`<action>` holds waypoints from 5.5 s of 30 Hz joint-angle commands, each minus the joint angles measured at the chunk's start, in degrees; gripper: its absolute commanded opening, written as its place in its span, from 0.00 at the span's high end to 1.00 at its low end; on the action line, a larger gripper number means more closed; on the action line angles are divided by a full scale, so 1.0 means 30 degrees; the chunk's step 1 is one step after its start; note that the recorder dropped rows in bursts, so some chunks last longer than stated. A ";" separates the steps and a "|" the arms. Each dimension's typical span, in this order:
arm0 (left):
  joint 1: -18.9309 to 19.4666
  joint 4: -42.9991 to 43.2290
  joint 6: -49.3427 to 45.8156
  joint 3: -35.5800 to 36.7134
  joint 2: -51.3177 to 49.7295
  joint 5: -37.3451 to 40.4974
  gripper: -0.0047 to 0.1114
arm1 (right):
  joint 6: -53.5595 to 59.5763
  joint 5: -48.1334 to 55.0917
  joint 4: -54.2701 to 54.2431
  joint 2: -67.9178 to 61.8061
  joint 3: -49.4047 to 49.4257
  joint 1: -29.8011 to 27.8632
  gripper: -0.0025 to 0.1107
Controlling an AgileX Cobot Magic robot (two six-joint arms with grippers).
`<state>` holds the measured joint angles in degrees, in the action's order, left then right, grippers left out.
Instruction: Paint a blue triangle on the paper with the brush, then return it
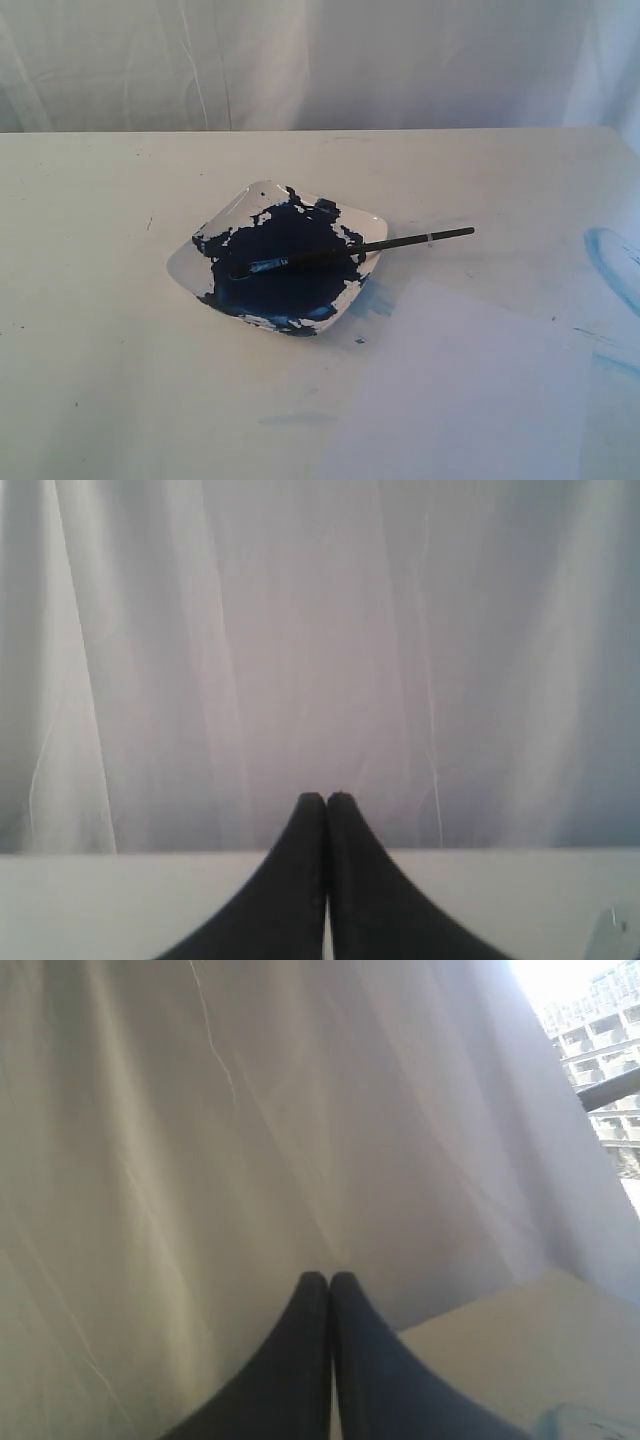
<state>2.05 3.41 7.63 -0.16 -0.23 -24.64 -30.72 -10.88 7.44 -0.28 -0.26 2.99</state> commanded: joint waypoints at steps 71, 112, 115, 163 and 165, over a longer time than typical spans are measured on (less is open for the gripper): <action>-0.4036 -1.7375 -2.0211 -1.7281 -2.5679 2.2219 0.96 | 1.1032 0.7310 -3.2646 -3.7856 -2.0772 0.7221 0.62; -0.4036 -1.7375 -2.0595 -1.7281 -2.5679 2.2219 0.96 | 1.0965 0.6803 -3.4310 -3.9582 -2.1752 0.7221 0.81; -0.4036 -1.7375 -2.0595 -1.7281 -2.5679 2.2219 0.96 | 1.0965 0.6567 -3.4369 -3.9582 -2.1752 0.7221 0.88; -0.4036 -1.7531 -2.1037 -1.7310 -2.5679 2.3099 0.96 | 3.9767 1.0559 -3.3402 -3.5261 -2.7685 0.9103 0.98; -0.4036 -1.7531 -2.1037 -1.7310 -2.5679 2.3099 0.96 | 4.0868 1.0512 -3.3402 -3.5664 -2.7685 0.9622 0.98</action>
<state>-9.85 -48.01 -55.17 -51.83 -77.32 43.29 86.11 20.19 -93.21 -106.00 -83.18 29.87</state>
